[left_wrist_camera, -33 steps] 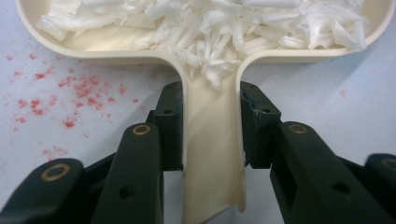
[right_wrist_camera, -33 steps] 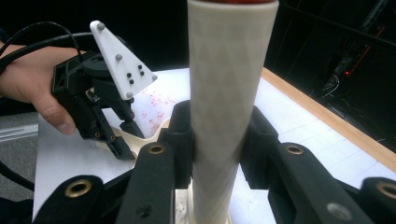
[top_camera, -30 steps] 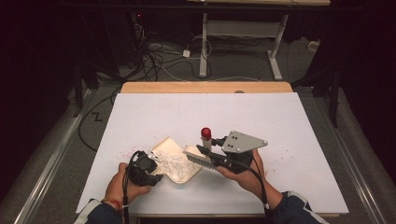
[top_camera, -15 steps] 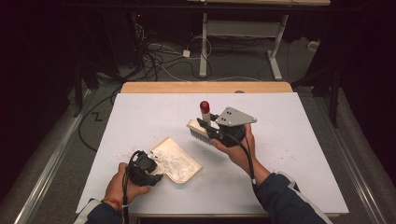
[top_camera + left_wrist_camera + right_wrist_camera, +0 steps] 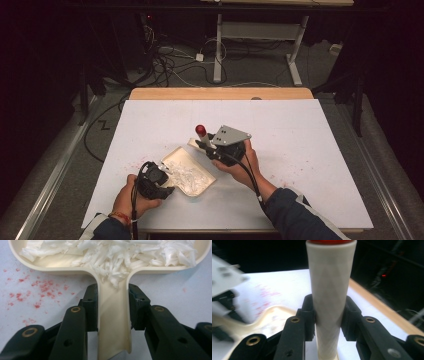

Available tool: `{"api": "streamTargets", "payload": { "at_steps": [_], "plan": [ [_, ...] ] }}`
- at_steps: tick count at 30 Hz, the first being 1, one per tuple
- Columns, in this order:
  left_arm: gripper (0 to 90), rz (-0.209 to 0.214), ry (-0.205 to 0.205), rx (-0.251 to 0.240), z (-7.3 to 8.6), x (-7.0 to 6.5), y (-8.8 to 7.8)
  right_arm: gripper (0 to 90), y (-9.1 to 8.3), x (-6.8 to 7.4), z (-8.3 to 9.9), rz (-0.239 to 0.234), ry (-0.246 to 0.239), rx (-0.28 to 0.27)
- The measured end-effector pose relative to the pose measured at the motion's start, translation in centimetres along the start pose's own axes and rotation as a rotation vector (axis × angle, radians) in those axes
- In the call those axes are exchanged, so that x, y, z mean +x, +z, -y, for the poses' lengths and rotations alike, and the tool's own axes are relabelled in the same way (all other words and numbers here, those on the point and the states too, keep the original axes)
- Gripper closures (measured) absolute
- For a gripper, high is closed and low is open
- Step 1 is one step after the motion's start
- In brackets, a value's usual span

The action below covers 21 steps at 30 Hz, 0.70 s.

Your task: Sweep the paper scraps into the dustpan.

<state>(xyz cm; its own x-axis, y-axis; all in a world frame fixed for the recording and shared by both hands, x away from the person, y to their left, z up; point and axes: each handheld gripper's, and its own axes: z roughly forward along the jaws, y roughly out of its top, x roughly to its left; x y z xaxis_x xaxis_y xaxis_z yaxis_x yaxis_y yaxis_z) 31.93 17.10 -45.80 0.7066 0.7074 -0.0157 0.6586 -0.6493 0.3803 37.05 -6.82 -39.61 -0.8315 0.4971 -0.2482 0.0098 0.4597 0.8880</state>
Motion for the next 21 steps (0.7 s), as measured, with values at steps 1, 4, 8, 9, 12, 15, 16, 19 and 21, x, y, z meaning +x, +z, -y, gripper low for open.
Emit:
{"api": "streamTargets", "payload": {
  "at_steps": [1,4,8,9,12,15,16,19,21],
  "plan": [
    [63.6,-0.001,-0.002,-0.002,0.0,0.0,0.0,69.5,-0.3,0.4,-0.1,-0.017,-0.008,0.002],
    [63.6,0.000,-0.003,-0.001,0.0,0.0,0.0,70.1,-1.3,1.5,-0.5,-0.079,0.000,-0.007],
    [63.6,-0.003,-0.004,-0.002,0.0,-0.1,0.0,70.2,-2.7,2.5,-1.2,-0.124,-0.012,-0.025],
    [63.6,-0.005,-0.003,-0.002,0.0,-0.1,0.0,70.1,-3.0,2.6,-1.4,-0.125,-0.011,-0.033],
    [63.6,-0.005,-0.004,-0.002,0.0,-0.1,0.0,70.1,-3.7,2.1,-2.0,-0.113,-0.005,-0.066],
    [63.6,-0.002,-0.003,0.000,0.0,0.0,0.0,70.1,-4.2,1.1,-2.4,-0.068,0.010,-0.096],
    [63.6,-0.003,-0.005,-0.001,0.0,-0.1,0.0,70.1,-4.3,0.7,-2.4,-0.053,0.023,-0.102],
    [63.6,-0.005,-0.006,-0.002,-0.1,-0.1,0.0,70.1,-4.3,-0.3,-2.5,-0.024,0.033,-0.108],
    [63.6,-0.004,-0.006,-0.001,0.0,-0.1,0.0,70.1,-4.0,-1.0,-2.4,0.000,0.042,-0.103]
  ]
}}
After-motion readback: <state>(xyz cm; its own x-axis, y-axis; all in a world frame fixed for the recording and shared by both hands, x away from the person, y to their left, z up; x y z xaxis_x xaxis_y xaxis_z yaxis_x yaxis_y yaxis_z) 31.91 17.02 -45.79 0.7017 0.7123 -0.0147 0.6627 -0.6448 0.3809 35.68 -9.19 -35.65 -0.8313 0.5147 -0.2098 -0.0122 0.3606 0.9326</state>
